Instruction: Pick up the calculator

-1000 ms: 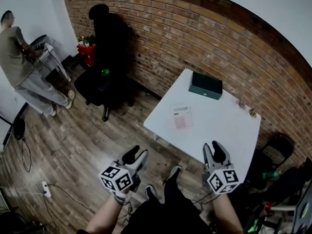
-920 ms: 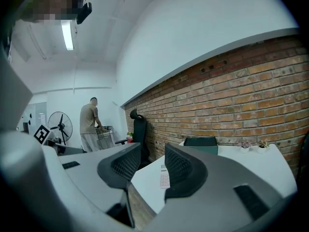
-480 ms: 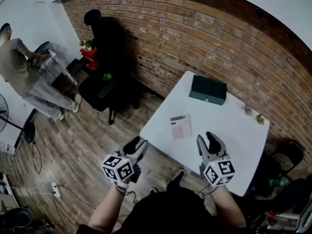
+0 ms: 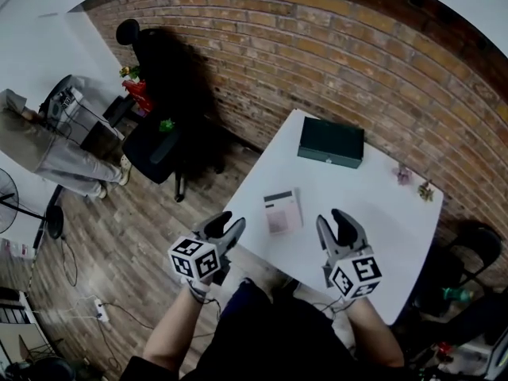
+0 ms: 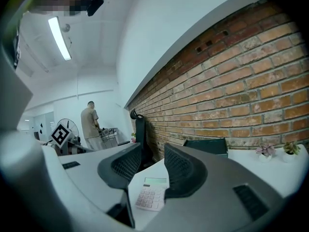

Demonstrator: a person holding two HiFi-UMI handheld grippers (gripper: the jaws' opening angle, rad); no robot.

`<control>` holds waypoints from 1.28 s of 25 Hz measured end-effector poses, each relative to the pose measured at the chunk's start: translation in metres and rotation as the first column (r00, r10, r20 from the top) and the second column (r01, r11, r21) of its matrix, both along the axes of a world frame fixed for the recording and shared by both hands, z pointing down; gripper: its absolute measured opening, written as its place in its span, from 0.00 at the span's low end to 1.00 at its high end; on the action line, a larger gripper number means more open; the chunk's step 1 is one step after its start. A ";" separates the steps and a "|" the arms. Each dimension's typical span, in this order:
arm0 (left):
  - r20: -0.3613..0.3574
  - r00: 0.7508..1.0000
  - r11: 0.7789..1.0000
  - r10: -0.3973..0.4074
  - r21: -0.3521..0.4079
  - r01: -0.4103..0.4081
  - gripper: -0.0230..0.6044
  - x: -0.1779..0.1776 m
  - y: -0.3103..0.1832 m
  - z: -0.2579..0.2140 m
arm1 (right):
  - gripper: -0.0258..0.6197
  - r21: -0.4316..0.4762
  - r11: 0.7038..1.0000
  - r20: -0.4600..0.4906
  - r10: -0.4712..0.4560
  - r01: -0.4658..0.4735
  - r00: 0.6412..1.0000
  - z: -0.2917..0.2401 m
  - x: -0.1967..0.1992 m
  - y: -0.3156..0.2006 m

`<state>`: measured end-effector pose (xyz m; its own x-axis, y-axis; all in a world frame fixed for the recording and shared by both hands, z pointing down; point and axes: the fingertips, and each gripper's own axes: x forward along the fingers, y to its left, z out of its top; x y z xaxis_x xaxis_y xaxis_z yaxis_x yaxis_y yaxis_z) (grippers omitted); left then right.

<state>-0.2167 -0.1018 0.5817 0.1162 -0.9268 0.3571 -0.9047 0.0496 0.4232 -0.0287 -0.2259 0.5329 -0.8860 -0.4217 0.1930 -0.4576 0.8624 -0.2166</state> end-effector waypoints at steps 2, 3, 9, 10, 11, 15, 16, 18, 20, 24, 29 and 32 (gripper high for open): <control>-0.002 0.999 0.999 0.046 -0.017 -0.046 0.32 0.000 -0.017 0.007 | 0.28 -0.013 1.000 -0.001 0.025 -0.025 1.000 0.002 0.004 -0.009; -0.003 0.998 0.997 0.070 -0.026 -0.070 0.32 0.000 -0.026 0.012 | 0.28 -0.024 0.999 -0.001 0.041 -0.041 0.999 0.003 0.007 -0.013; -0.012 0.976 0.968 0.217 -0.128 -0.216 0.32 -0.008 -0.074 0.063 | 0.27 -0.061 0.984 -0.014 0.167 -0.168 0.986 0.013 0.018 -0.041; -0.016 0.971 0.960 0.239 -0.149 -0.239 0.32 -0.010 -0.082 0.075 | 0.26 -0.071 0.978 -0.021 0.194 -0.195 0.981 0.015 0.019 -0.046; -0.023 0.966 0.951 0.258 -0.170 -0.259 0.32 -0.013 -0.089 0.088 | 0.26 -0.079 0.972 -0.026 0.220 -0.221 0.975 0.016 0.019 -0.051; -0.118 0.948 0.918 0.297 -0.237 -0.317 0.32 -0.023 -0.106 0.140 | 0.26 -0.089 0.947 -0.046 0.305 -0.308 0.951 0.015 0.012 -0.060; -0.152 0.940 0.910 0.305 -0.246 -0.335 0.32 -0.023 -0.109 0.149 | 0.26 -0.090 0.941 -0.051 0.324 -0.327 0.945 0.015 0.010 -0.061; -0.200 0.923 0.890 0.329 -0.260 -0.374 0.32 -0.022 -0.115 0.165 | 0.26 -0.094 0.926 -0.066 0.360 -0.365 0.930 0.015 0.007 -0.064; -0.226 0.905 0.868 0.361 -0.274 -0.415 0.32 -0.020 -0.123 0.176 | 0.26 -0.102 0.911 -0.078 0.393 -0.400 0.916 0.018 0.004 -0.066; -0.269 0.863 0.817 0.428 -0.293 -0.496 0.32 -0.008 -0.139 0.194 | 0.24 -0.121 0.880 -0.082 0.453 -0.460 0.888 0.023 -0.002 -0.068; -0.307 0.842 0.795 0.444 -0.299 -0.528 0.32 0.004 -0.149 0.201 | 0.23 -0.127 0.865 -0.082 0.479 -0.486 0.874 0.022 -0.010 -0.066; -0.331 0.836 0.786 0.438 -0.309 -0.535 0.32 0.009 -0.153 0.207 | 0.23 -0.120 0.861 -0.083 0.487 -0.494 0.869 0.020 -0.006 -0.069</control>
<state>-0.2077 -0.2551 0.7884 0.6375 -0.5224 0.5663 -0.7297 -0.1735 0.6614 -0.0349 -0.2953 0.5527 -0.5591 -0.7668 0.3152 -0.8268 0.4879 -0.2798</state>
